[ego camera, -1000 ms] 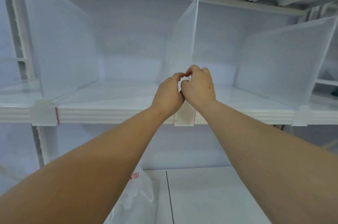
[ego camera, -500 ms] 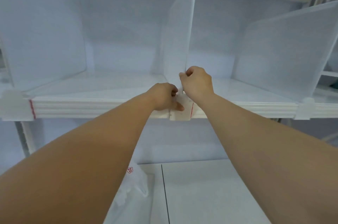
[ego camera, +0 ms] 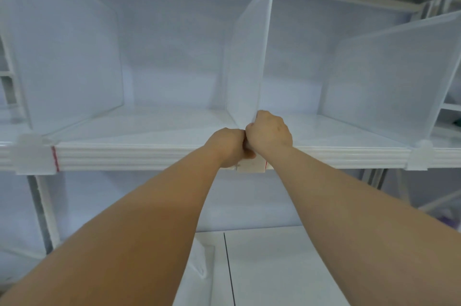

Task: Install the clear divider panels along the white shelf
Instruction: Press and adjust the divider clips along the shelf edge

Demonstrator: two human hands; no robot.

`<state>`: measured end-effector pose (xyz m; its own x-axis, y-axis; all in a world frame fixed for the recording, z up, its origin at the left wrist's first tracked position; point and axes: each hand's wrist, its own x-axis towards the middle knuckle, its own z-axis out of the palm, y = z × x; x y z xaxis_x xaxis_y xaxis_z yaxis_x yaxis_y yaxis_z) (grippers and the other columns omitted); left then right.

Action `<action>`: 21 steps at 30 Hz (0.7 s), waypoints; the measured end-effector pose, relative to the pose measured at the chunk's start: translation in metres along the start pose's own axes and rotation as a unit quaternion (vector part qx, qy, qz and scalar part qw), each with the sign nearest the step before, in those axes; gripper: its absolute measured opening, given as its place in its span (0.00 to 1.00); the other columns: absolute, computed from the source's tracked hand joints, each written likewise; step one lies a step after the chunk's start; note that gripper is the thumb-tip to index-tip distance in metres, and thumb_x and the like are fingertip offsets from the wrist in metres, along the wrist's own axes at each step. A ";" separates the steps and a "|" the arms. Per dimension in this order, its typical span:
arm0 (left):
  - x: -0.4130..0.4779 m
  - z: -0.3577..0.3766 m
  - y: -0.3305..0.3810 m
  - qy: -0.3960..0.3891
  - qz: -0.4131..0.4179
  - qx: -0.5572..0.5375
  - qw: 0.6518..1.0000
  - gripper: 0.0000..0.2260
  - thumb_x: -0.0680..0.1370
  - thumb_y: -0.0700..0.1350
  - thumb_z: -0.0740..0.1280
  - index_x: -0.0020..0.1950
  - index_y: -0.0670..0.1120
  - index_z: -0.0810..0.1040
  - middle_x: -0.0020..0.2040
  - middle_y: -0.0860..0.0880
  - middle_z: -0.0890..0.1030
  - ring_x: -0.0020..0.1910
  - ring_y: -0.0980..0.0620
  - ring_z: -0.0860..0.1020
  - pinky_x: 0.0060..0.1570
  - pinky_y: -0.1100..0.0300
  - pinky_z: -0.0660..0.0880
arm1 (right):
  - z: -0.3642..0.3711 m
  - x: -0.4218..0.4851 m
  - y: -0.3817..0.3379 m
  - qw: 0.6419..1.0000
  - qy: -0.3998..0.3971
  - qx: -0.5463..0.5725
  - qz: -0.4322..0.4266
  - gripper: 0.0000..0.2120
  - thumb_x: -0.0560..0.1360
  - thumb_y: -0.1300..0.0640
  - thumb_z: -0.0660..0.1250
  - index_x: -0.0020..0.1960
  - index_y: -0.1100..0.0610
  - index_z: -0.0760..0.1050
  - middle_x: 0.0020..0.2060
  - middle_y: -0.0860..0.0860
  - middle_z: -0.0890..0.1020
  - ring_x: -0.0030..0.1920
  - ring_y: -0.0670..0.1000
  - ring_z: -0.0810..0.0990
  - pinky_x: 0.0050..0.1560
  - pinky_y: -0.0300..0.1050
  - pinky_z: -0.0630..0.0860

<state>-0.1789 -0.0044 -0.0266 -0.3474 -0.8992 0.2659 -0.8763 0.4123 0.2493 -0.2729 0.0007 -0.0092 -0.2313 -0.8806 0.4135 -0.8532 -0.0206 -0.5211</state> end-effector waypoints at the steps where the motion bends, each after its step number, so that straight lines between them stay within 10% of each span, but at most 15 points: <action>1: 0.000 0.000 0.000 0.001 0.000 0.008 1.000 0.13 0.79 0.49 0.62 0.56 0.42 0.77 0.54 0.44 0.82 0.56 0.43 0.77 0.54 0.55 0.72 | 0.002 0.001 0.000 1.000 0.007 0.012 0.003 0.12 0.75 0.62 0.58 0.56 0.61 0.73 0.55 0.59 0.78 0.53 0.60 0.77 0.45 0.44 0.68; 21: 0.005 -0.005 -0.005 -0.017 -0.012 -0.077 0.997 0.13 0.76 0.48 0.65 0.59 0.46 0.78 0.57 0.47 0.81 0.57 0.46 0.78 0.56 0.55 0.73 | 0.013 0.008 0.011 0.998 -0.004 0.053 -0.039 0.16 0.75 0.61 0.57 0.61 0.62 0.72 0.57 0.60 0.78 0.55 0.60 0.75 0.45 0.44 0.68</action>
<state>-0.1747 -0.0101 -0.0221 -0.3411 -0.9123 0.2266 -0.8234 0.4062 0.3963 -0.2781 -0.0124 -0.0209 -0.1626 -0.8778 0.4506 -0.8137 -0.1390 -0.5644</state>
